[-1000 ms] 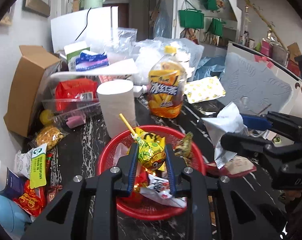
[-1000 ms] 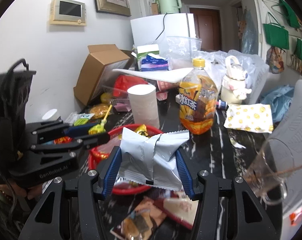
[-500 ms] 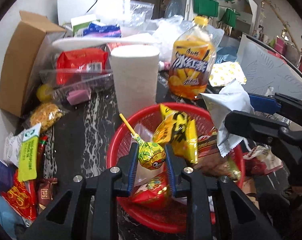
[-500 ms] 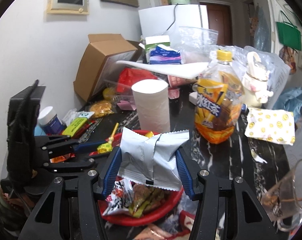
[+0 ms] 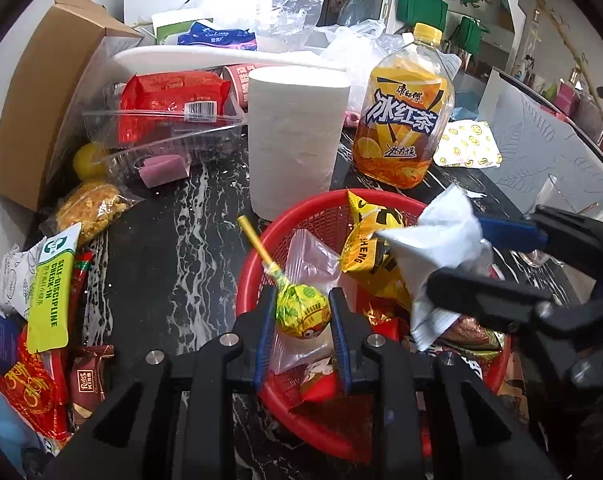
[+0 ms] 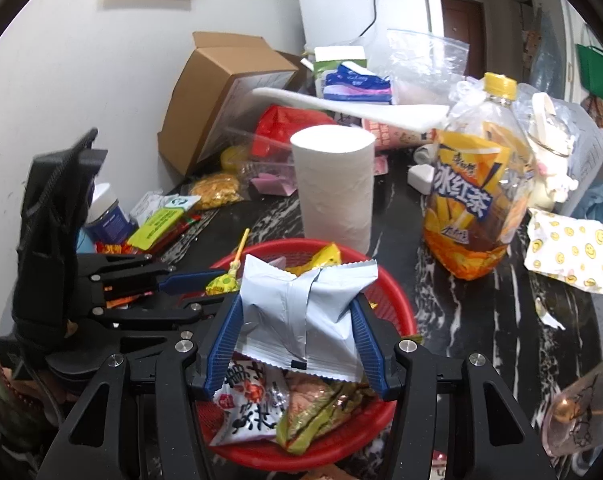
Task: Organize snacks
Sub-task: 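Lower both items into the red basket and open both grippers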
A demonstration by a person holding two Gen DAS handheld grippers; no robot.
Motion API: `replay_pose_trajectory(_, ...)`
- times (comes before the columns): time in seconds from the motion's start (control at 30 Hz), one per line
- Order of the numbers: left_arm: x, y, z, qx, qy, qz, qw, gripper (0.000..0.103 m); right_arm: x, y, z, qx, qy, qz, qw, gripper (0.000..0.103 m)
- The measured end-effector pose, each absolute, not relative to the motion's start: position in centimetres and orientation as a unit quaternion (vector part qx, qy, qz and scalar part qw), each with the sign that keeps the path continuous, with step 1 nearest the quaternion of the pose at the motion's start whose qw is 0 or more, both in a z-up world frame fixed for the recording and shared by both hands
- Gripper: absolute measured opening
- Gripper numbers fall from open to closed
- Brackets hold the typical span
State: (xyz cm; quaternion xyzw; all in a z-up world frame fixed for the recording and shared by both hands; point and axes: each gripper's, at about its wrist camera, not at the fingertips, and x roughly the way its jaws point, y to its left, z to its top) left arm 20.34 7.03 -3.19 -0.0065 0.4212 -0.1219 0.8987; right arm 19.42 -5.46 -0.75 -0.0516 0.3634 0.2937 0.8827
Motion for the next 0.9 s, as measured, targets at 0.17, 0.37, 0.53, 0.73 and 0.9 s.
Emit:
replay_pose_trajectory(0.17,20.1,6.9,-3.2,0.001,0.423,-0.118,0.899,0.026,19.8,-4.8,-1.5,-0.060,0.375,0.288,0.879,0.055)
replay_pose_trajectory(0.37,19.9,6.8,-3.1,0.001,0.426,-0.113,0.898,0.026,20.0,-5.0,-1.6,-0.060,0.380,0.285,0.878,0.057)
replay_pose_trajectory(0.53,19.7,6.8,-3.0,0.000,0.432,-0.108,0.896,0.027,19.9,-5.2,-1.6,-0.056,0.389,0.280,0.876,0.063)
replay_pose_trajectory(0.73,19.4,6.6,-2.6,0.003,0.437,-0.099,0.894,0.032,19.5,-5.5,-0.9,-0.059,0.384,0.270,0.881,0.070)
replay_pose_trajectory(0.9,19.0,6.3,-2.1,-0.002,0.432,-0.099,0.896,0.041,19.3,-6.1,-0.6,-0.052,0.383,0.266,0.883,0.070)
